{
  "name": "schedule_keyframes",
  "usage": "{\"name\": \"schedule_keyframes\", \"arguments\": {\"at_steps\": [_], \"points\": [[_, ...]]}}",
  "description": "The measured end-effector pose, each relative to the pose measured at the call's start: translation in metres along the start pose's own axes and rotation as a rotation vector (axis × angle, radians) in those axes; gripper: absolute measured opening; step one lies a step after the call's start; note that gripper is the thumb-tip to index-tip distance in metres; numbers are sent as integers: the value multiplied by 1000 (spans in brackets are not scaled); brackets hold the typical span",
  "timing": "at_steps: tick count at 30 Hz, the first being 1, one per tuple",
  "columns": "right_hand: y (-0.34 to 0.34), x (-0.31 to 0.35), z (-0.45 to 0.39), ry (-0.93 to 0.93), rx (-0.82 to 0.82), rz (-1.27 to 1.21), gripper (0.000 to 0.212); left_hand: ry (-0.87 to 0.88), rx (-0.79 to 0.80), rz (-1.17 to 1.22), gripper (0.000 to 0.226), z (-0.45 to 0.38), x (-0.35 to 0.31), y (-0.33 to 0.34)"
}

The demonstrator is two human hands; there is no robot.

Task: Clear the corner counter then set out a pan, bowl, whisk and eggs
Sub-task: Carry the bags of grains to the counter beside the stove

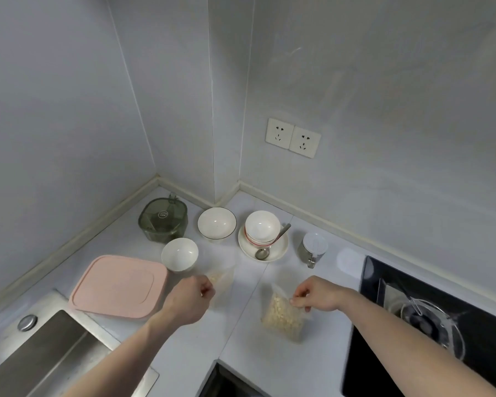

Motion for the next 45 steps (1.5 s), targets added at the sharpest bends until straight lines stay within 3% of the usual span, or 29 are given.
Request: {"name": "schedule_keyframes", "arguments": {"at_steps": [4, 11, 16, 19, 23, 25, 38, 45], "points": [[6, -13, 15, 41, -50, -137, 22, 13, 30, -11, 20, 1, -1, 6], [16, -29, 27, 88, -298, -70, 11, 13, 53, -19, 20, 0, -9, 16], [24, -18, 32, 178, -332, -58, 40, -8, -9, -76, 18, 6, -22, 14], [30, -22, 40, 282, -342, -172, 58, -7, -88, -75, 16, 21, -41, 11], [33, -32, 66, 298, -365, -294, 24, 39, -125, -73, 12, 51, -79, 20], [36, -43, 89, 267, -399, -317, 19, 78, -131, -68, 11, 69, -104, 31], [60, -210, 327, 192, -713, -430, 21, 408, -107, 29, 22, 207, -292, 163], [89, -316, 435, 313, -829, -486, 23, 585, 78, -44, 20, 268, -395, 257]]}}
Point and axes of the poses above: each hand's wrist, its own z-axis away from the middle knuckle, its own y-axis out of the palm, x = y × z, the point moved 3 cm from there along -z, towards the middle knuckle, and after that the axes turned 6 degrees about z, right-handed, at the moved point
